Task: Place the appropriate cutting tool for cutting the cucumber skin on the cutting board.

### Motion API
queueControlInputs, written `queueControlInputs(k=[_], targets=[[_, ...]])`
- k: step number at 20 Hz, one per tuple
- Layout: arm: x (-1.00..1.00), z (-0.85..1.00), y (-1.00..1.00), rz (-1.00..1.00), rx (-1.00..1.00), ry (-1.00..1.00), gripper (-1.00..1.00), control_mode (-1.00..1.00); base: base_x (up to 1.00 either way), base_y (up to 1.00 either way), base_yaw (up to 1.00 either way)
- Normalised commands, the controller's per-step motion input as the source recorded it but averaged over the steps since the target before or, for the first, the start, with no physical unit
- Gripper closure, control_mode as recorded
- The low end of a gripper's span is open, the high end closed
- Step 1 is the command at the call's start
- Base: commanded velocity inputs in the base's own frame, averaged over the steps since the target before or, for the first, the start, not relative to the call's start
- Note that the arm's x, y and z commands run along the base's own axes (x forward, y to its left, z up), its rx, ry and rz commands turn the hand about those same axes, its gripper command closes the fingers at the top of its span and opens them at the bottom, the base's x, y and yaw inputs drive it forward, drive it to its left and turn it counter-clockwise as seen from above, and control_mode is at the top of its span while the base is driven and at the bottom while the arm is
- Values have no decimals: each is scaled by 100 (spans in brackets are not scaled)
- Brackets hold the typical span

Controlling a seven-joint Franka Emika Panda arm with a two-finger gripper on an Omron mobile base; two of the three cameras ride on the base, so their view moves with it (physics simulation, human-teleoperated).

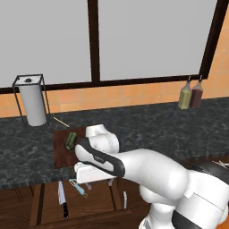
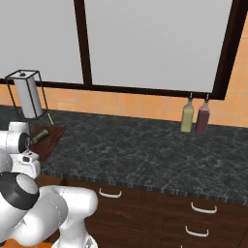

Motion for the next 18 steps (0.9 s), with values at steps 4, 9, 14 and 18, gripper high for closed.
queueControlInputs(k=[4,9,14,18], targets=[[-6,-64,12,-8,0,0,-100,-100,0,0,0],[-5,-62,10,-6,0,0,-100,-100,0,0,0],[-9,-63,13,-4,0,1,-100,-100,0,0,0],[-10,-59,19,0,0,4,-100,-100,0,0,0]])
